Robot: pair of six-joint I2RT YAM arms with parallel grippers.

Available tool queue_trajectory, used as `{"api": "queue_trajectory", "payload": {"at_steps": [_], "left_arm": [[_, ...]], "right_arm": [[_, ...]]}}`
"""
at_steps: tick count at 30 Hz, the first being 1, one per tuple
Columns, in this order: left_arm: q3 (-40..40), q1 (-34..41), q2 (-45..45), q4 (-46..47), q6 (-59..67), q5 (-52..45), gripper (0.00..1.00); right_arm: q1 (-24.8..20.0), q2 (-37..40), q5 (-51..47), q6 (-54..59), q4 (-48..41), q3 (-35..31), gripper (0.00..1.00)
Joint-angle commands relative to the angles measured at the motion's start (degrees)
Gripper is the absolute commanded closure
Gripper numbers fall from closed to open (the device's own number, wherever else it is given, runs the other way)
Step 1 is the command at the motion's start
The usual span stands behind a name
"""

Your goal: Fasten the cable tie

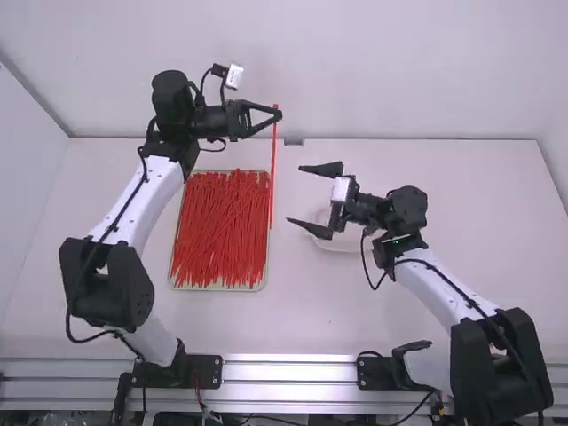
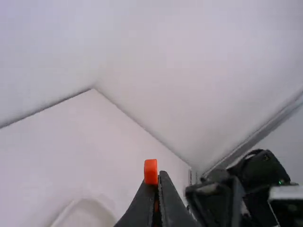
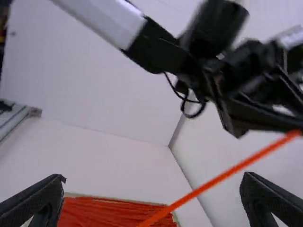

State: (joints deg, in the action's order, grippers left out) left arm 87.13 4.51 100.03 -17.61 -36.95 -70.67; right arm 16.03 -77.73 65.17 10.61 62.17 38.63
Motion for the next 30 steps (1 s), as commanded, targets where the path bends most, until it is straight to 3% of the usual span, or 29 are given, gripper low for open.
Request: {"api": "queue_trajectory", "payload": {"at_steps": [1,8,19,25,30], "left_arm": [[2.01,-1.68,1.14,-0.26,-6.23,1.14,0.98],[1.97,-1.77,2.21,2.43,-14.56,0.87,0.98],[1.95,0.42,2.21,8.72,-25.4,-3.43,0.98],[1.95,0.37,2.19,14.6,-27.39,-1.38,0.98],[1.92,0.42,2.21,15.85,-31.12,0.83,0.98]], "right_arm": [[-1.22,0.15,9.75,9.16,0.13,1.79,0.01],[-3.3,0.15,17.57,21.33,0.13,1.79,0.01],[-3.61,0.15,17.53,40.33,0.11,1.79,0.01],[-1.62,0.13,15.87,55.1,0.09,1.79,0.01],[1.11,0.13,11.21,59.45,0.13,1.79,0.01]]}}
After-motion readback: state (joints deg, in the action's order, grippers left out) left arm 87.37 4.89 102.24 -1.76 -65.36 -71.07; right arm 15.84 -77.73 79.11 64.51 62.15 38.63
